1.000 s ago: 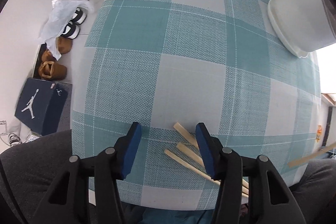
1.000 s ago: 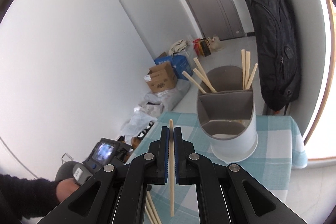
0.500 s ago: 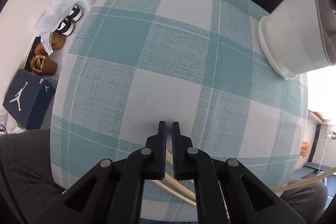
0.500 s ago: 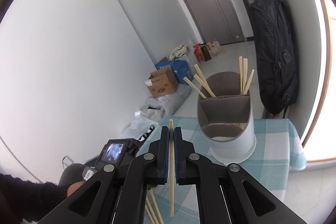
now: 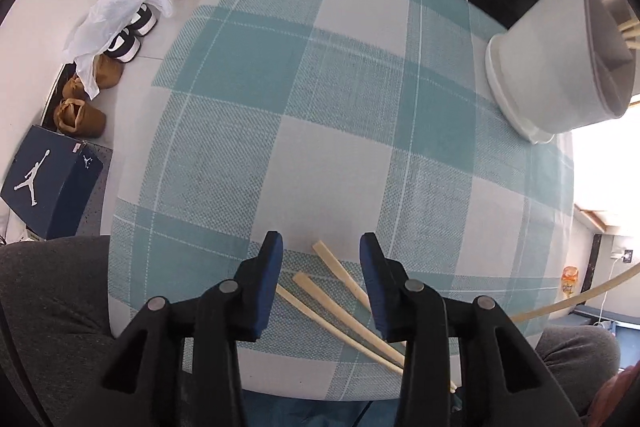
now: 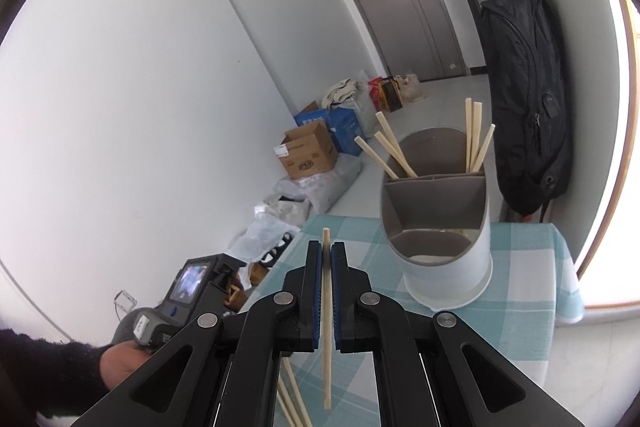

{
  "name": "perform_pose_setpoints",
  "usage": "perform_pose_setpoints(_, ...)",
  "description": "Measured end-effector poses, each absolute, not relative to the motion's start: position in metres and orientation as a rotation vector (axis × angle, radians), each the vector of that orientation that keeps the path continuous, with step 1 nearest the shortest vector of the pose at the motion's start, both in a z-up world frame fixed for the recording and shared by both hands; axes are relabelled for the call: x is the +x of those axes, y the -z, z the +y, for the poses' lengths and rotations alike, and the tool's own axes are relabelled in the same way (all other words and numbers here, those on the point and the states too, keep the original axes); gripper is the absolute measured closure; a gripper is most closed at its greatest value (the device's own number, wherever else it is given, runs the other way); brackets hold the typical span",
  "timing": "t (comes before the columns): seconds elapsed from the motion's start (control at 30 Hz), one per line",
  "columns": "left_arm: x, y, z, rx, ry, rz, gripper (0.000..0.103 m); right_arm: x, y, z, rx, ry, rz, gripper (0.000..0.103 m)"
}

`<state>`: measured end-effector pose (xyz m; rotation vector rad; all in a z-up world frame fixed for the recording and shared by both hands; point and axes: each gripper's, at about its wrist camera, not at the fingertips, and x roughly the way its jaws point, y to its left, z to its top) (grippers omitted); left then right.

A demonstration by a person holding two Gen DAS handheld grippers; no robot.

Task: Organize utensils
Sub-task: 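Close the left tool on a stick while the right tool holds its stick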

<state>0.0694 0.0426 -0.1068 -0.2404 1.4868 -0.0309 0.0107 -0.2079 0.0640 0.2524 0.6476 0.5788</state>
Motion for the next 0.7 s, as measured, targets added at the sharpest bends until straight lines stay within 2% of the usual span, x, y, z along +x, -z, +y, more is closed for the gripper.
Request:
perform_pose_setpoints(0.2, 0.068, 0.111, 0.027, -0.125, 0.009, 1.505, 0.069, 0.008, -0.064, -0.21, 0.25, -0.573, 0.649, 0.099)
perform_pose_setpoints(0.27, 0.069, 0.11, 0.019, -0.078, 0.001, 1.484, 0.077, 0.009, -0.065, -0.211, 0.254, -0.57, 0.647, 0.099)
perform_pose_setpoints(0.33, 0.069, 0.109, 0.009, -0.038, 0.008, 1.469, 0.092, 0.009, -0.065, -0.211, 0.257, -0.569, 0.646, 0.099)
perform_pose_setpoints(0.5, 0.081, 0.108, 0.007, -0.119, 0.007, 1.47, 0.098, 0.009, -0.066, -0.211, 0.258, -0.569, 0.644, 0.099)
perform_pose_setpoints(0.7, 0.09, 0.094, 0.015, -0.212, 0.056, 1.385, 0.1, 0.01, -0.066, -0.213, 0.258, -0.559, 0.643, 0.099)
